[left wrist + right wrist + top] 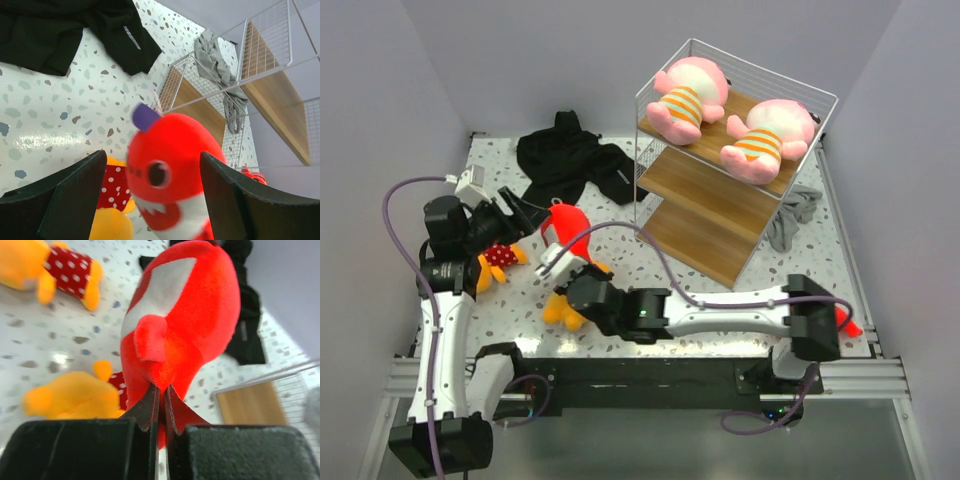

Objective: Place and organize the stuffed toys onto the shelf

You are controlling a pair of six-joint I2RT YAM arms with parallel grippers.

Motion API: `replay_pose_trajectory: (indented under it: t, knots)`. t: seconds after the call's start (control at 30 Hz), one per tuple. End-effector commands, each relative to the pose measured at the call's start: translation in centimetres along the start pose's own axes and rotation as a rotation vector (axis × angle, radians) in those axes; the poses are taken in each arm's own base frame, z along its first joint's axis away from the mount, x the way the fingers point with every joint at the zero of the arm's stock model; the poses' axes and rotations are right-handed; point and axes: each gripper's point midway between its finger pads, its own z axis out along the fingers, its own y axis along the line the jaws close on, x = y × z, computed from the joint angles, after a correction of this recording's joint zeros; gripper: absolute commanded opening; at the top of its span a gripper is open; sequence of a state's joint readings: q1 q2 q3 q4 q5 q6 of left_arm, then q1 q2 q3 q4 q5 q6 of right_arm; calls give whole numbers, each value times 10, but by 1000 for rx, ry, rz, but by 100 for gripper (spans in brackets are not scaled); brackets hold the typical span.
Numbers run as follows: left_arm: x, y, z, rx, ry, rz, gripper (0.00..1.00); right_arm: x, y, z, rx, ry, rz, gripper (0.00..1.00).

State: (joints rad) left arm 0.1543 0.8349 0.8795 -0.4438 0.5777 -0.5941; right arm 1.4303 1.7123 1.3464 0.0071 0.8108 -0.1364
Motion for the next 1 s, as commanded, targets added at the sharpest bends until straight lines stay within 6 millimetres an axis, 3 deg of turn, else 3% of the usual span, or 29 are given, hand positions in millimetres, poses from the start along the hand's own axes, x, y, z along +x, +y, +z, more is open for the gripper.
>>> replay_pose_trajectory:
  t: [0.0,0.07,0.17,0.23,0.4,0.53,0.57,0.6,0.67,0.8,0.97]
  knots:
    - [-18,-2,4,-18,-28,49,81,10,11,-38,-122,16,473,0]
    - [-18,-2,5,-8,-32,53,82,25,3,-50,-114,27,538,0]
    - [-10,-5,7,47,-26,80,83,31,-15,-69,-102,-7,669,0]
    - [-5,-3,7,54,-27,78,83,21,-23,-74,-101,-70,768,0]
    - [-2,-32,3,184,12,95,84,8,-31,-80,-100,-150,872,0]
    - [14,-40,-6,235,34,74,84,3,-46,-86,-34,-206,942,0]
    - [17,-48,-10,277,31,58,84,8,-47,-86,-24,-212,947,0]
    - [23,-50,-14,299,28,48,83,-3,-51,-90,-21,-270,972,0]
    - [25,-56,-21,314,38,46,81,-3,-61,-90,41,-294,988,0]
    - [19,-71,-34,323,5,131,76,-17,-78,-90,120,-358,985,0]
    - [31,-81,-39,368,31,179,72,-14,-83,-87,185,-357,1030,0]
